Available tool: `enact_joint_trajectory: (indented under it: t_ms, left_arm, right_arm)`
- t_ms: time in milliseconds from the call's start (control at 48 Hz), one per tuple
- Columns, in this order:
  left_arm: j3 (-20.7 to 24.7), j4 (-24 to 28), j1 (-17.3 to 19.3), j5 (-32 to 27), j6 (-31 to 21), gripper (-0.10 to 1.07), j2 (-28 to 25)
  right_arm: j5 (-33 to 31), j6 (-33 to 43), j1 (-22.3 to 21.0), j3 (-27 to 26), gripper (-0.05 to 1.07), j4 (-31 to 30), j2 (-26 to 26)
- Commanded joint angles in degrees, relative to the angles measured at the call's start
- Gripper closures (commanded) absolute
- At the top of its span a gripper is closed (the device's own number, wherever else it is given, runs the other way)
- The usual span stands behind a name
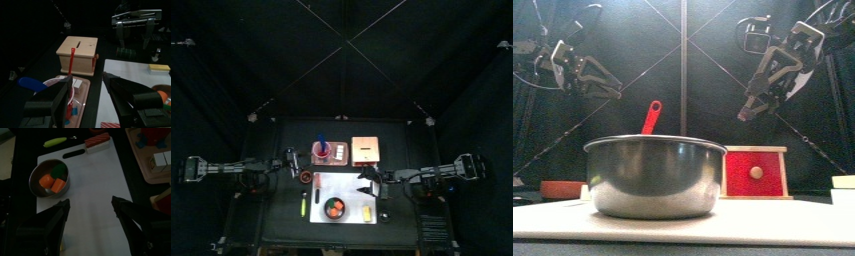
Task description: Put green sushi roll onto cutting board
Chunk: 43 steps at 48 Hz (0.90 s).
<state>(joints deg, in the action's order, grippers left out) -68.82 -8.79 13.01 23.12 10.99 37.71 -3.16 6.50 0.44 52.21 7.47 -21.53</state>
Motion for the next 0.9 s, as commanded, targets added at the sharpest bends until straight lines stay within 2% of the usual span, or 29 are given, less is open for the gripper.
enact_joint_trajectory:
  t_ms: [0,125,208,292,417,625,875]
  left_arm:
    - [0.79,0.18,0.44,0.35,0.09,0.10,-0.35]
    - [0.44,0.18,0.44,0.35,0.09,0.10,-0.53]
    - [0.35,0.18,0.44,0.35,-0.09,0.10,-0.53]
    - [0.35,0.18,0.53,0.26,-0.09,0.10,-0.44]
    - [0.35,0.18,0.53,0.26,0.18,0.10,-0.53]
    - [0.35,1.14,0.97,0.26,0.18,0.10,-0.53]
    - [-0.79,2.64,1.23,0.18,0.26,0.10,-0.53]
  right_arm:
    - [0.18,0.00,0.00,-1.23,0.05,0.18,-1.32]
    - [0.26,0.44,0.00,-1.49,0.05,0.79,-1.32]
    - [-1.14,2.02,-0.35,-2.46,0.05,5.36,-1.41]
    - [-4.57,3.87,-2.11,-3.60,0.05,8.70,-1.58]
    - [-11.43,6.77,-3.43,-4.22,0.05,10.46,-1.93]
    - [-24.17,19.07,-4.39,-4.04,0.05,11.95,-3.16]
    - [-40.43,40.87,-3.87,-3.60,0.05,4.13,-6.15]
